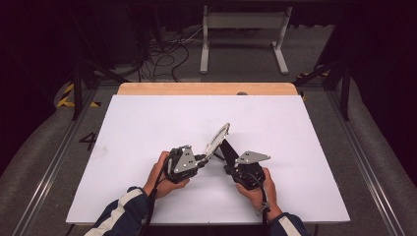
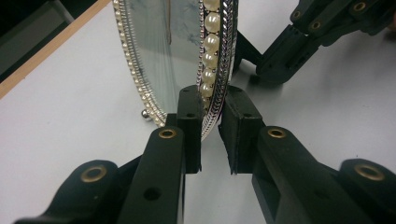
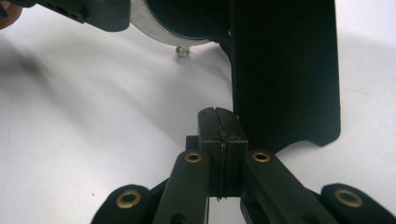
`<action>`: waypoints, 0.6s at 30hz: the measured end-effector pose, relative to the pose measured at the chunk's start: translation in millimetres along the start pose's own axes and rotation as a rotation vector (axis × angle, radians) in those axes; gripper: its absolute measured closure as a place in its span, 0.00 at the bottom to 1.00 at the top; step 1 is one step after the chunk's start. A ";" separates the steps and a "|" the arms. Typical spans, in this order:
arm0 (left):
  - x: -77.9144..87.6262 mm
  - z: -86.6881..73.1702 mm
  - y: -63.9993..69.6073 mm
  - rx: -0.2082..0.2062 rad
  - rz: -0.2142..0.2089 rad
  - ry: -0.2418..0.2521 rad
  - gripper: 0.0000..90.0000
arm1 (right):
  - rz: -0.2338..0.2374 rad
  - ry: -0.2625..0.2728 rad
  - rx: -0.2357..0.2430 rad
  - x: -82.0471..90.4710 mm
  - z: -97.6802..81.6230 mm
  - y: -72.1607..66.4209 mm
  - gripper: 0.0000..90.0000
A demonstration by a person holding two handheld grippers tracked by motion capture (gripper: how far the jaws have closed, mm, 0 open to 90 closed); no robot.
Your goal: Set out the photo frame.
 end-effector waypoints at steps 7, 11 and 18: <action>-4.8 -0.9 -1.9 0.085 -0.055 0.052 0.84 | -0.010 -0.020 -0.007 -1.0 -5.0 7.2 1.00; -6.9 -1.3 -4.5 0.132 -0.099 0.090 0.80 | 0.003 -0.015 -0.018 -1.1 -5.2 7.9 1.00; -7.9 2.1 0.2 0.055 -0.080 0.073 0.83 | -0.017 -0.023 -0.009 -1.4 -6.1 12.4 1.00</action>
Point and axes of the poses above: each handheld gripper's, and its own axes: x roughly backward along the jaws, z roughly out of its top, y roughly to its right, the point moved 8 cm from there along -x, roughly forward along the jaws, and after that the axes turned 3 degrees about z, right-handed, at the moved point
